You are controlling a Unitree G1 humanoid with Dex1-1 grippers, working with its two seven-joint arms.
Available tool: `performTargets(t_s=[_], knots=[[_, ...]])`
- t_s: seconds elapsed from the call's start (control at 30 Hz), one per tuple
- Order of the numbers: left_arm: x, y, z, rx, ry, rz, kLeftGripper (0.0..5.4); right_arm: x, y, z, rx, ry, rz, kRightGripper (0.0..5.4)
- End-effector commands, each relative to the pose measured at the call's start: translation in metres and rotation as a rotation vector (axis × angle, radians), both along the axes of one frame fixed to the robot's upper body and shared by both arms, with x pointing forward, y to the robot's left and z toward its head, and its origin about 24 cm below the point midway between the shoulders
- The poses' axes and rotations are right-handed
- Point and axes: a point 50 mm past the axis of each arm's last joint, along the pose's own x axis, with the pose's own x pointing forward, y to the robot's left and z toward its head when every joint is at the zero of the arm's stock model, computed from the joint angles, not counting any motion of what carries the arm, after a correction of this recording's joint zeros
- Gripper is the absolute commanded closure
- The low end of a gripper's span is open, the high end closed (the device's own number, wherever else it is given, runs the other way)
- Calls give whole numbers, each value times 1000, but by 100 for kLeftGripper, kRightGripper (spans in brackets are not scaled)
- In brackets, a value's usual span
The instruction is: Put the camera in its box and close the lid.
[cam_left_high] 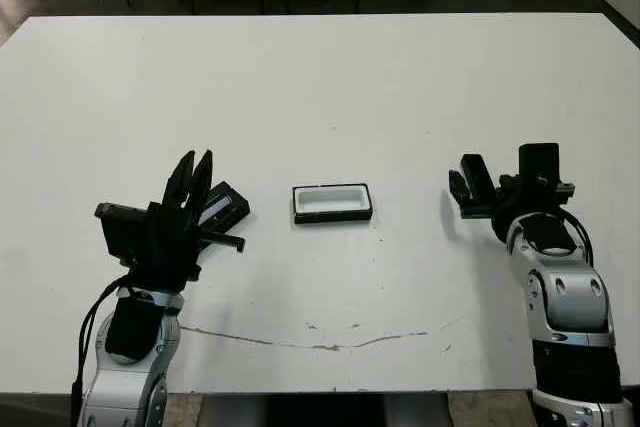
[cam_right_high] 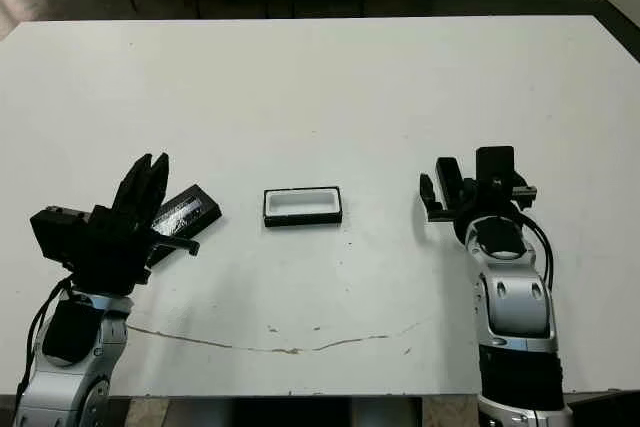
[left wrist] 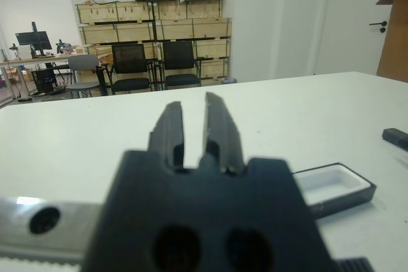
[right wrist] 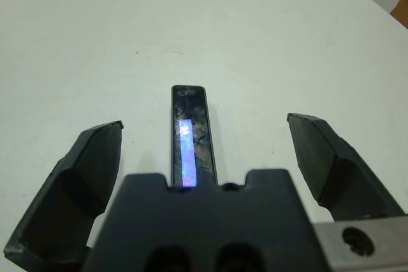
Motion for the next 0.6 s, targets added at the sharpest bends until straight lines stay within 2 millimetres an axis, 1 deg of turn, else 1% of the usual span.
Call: performTargets(t_s=[0.03,0.47,0.53,0.6], knots=[[-2,3,-7,13,33,2,540,-3,-2,-9,3,36,-15,2],[-2,4,-8,13,37,-2,540,-3,-2,-21,17,70,3,2],[-2,4,-8,9,40,-1,540,-3,-2,-23,17,73,3,13],[-3,4,-8,16,39,-3,540,-3,-2,-26,29,77,-9,48]])
